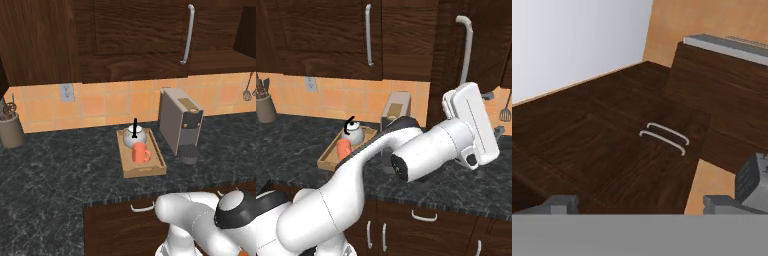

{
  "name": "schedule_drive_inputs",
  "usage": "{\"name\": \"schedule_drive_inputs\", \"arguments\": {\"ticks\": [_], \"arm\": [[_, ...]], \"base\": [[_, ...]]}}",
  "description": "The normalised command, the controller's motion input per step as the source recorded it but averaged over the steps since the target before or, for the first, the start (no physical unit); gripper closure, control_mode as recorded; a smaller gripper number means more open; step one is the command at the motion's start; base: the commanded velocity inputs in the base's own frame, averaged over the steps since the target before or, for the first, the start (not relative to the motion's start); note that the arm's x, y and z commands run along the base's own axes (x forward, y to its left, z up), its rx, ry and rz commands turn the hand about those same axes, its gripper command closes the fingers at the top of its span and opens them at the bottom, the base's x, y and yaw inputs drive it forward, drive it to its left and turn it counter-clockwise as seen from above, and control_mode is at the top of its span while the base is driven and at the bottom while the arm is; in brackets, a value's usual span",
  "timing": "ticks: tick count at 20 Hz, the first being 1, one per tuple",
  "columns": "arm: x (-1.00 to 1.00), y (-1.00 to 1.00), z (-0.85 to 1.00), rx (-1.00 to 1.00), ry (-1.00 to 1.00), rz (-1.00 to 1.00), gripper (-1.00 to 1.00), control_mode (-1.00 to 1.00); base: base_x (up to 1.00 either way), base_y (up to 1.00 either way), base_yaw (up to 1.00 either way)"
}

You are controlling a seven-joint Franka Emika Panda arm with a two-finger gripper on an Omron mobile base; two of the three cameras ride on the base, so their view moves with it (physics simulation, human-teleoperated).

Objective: Pick the kettle from the counter and place it on the tray. Then pick the mug from the cabinet and place it on the tray. Then close the cabinet doors.

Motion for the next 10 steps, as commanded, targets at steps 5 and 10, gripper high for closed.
{"name": "schedule_drive_inputs", "arguments": {"ticks": [5,10], "arm": [[0.57,0.61,0.01,-0.14,0.15,0.12,-1.00,-1.00],[0.71,0.51,0.00,-0.09,0.13,0.12,-1.00,-1.00]], "base": [[0.00,0.00,0.00],[0.00,0.00,0.00]]}}
